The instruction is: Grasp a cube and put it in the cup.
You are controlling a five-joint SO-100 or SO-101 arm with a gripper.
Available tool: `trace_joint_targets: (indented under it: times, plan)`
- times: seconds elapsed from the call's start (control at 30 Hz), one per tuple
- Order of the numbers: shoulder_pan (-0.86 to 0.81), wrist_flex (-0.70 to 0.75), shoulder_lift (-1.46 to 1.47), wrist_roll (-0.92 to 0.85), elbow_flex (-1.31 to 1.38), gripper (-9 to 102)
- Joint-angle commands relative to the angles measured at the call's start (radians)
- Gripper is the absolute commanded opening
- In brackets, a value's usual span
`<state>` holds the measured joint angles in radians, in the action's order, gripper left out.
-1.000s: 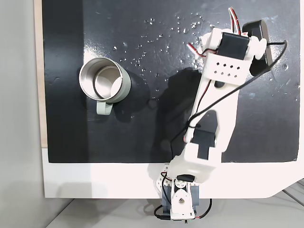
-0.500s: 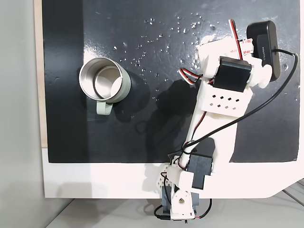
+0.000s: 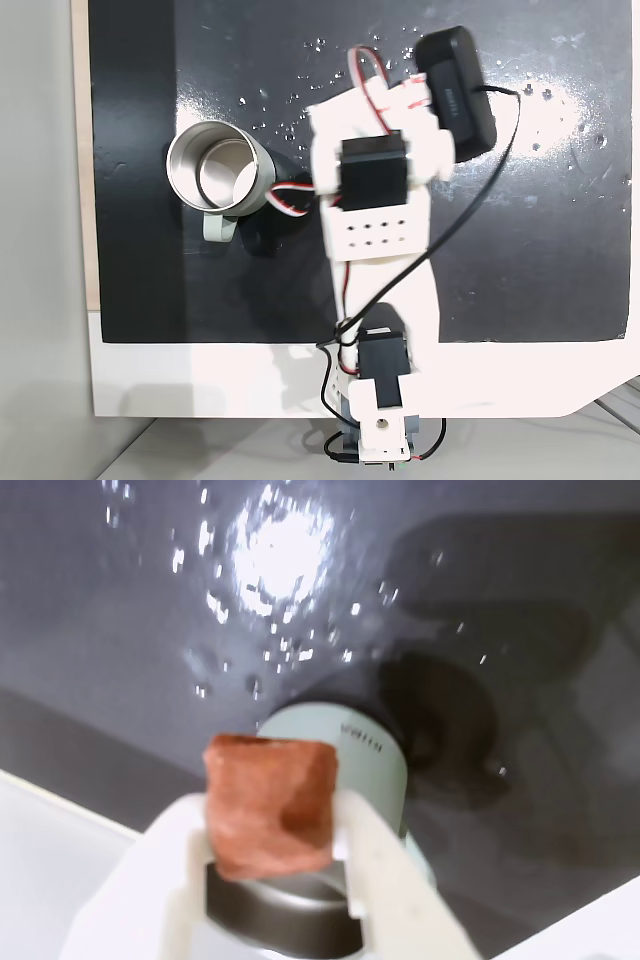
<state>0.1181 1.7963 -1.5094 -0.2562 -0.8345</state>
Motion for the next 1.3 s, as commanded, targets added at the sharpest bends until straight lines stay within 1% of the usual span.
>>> trace_joint_targets:
  times: [0.0,0.23,0.53,0.83,1.03,1.1,1.2,1.27]
  plan:
    - [0.078,0.003,0.005,0.064,0.077,5]
    - [0.238,0.003,0.12,0.147,0.186,5]
    - [0.364,0.003,0.279,0.135,0.322,5]
    - [0.466,0.005,0.31,0.109,0.328,5]
    - [0.494,0.005,0.288,0.103,0.287,5]
    - [0.492,0.005,0.279,0.103,0.273,8]
    - [0.492,0.005,0.261,0.106,0.25,19]
    - [0.492,0.005,0.252,0.109,0.242,21]
